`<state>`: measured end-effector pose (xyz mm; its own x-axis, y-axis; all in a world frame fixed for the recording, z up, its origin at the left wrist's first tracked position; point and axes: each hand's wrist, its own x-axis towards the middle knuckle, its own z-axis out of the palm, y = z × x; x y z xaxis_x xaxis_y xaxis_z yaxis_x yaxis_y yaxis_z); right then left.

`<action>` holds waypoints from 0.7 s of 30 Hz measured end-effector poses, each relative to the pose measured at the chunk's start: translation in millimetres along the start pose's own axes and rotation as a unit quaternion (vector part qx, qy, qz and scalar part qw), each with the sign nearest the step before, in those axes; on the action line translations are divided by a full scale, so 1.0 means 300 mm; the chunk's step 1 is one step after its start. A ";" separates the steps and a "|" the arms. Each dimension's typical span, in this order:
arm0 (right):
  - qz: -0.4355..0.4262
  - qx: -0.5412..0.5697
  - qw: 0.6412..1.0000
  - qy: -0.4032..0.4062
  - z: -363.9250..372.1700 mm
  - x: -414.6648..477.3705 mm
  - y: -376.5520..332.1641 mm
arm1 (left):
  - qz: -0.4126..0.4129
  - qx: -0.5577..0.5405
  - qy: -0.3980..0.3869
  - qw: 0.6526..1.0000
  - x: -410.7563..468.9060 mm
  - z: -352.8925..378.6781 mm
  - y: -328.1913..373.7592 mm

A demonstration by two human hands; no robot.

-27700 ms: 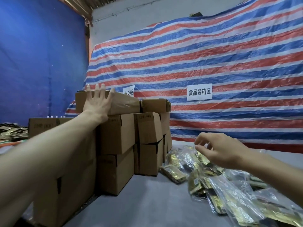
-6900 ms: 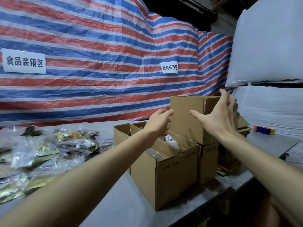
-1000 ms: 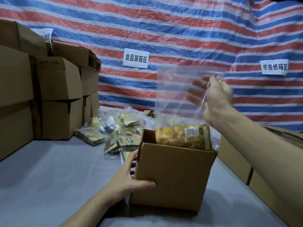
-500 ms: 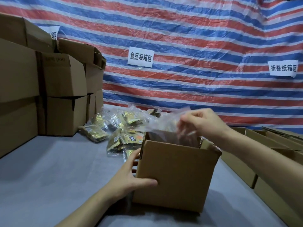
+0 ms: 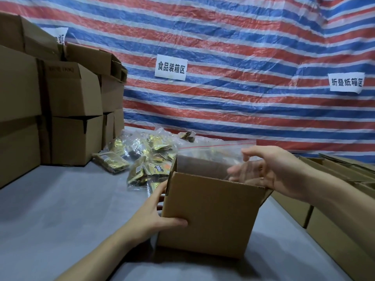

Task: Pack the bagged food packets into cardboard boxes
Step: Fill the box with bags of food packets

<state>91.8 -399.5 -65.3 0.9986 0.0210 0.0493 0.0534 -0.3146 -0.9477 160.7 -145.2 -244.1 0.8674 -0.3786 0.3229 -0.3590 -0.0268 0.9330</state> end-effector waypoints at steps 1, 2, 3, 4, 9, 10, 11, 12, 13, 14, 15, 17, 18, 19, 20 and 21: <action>-0.002 -0.022 1.000 -0.009 0.000 -0.002 -0.007 | 0.002 -0.001 0.001 1.000 0.000 0.000 -0.003; -0.005 -0.042 0.999 -0.018 -0.001 -0.004 -0.014 | 0.003 -0.001 0.004 1.000 0.000 0.000 -0.006; -0.007 -0.052 0.998 -0.025 -0.001 -0.007 -0.021 | 0.004 0.000 0.005 1.000 0.000 0.000 -0.007; -0.007 -0.049 0.998 -0.030 -0.001 -0.011 -0.025 | 0.005 0.000 0.005 1.000 -0.001 0.000 -0.009; 0.036 0.001 0.999 0.001 0.007 -0.014 -0.012 | 0.024 0.029 0.008 0.999 -0.005 0.000 -0.008; 0.044 -0.030 0.998 0.034 0.008 -0.007 -0.004 | 0.030 0.043 0.018 0.998 -0.006 0.002 -0.007; 0.051 -0.069 0.995 0.059 0.012 -0.001 0.004 | 0.036 0.052 0.028 0.998 -0.008 0.002 -0.006; 0.053 -0.115 0.989 0.075 0.018 0.004 0.012 | 0.040 0.057 0.035 0.997 -0.008 0.003 -0.005; 0.050 -0.171 0.980 0.085 0.026 0.008 0.019 | 0.042 0.062 0.039 0.996 -0.009 0.004 -0.004; 0.040 -0.236 0.966 0.094 0.033 0.014 0.025 | 0.044 0.066 0.040 0.996 -0.009 0.004 -0.002; 0.027 -0.299 0.948 0.101 0.041 0.021 0.031 | 0.046 0.070 0.040 0.996 -0.008 0.004 0.000; 0.014 -0.388 0.915 0.112 0.055 0.034 0.038 | 0.050 0.070 0.039 0.996 -0.008 0.005 0.003; 0.016 -0.411 0.904 0.116 0.059 0.042 0.037 | 0.052 0.069 0.039 0.996 -0.009 0.007 0.004; 0.018 -0.426 0.897 0.120 0.063 0.050 0.034 | 0.052 0.069 0.039 0.996 -0.009 0.007 0.005; 0.023 -0.433 0.893 0.122 0.066 0.056 0.030 | 0.052 0.068 0.039 0.996 -0.009 0.007 0.004; 0.027 -0.438 0.890 0.126 0.067 0.060 0.026 | 0.051 0.067 0.039 0.996 -0.009 0.007 0.004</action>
<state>110.2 -382.4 -78.1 0.9632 -0.1948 0.1852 -0.1215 -0.9302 -0.3464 157.2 -146.0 -244.1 0.8463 -0.3126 0.4313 -0.4848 -0.1164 0.8669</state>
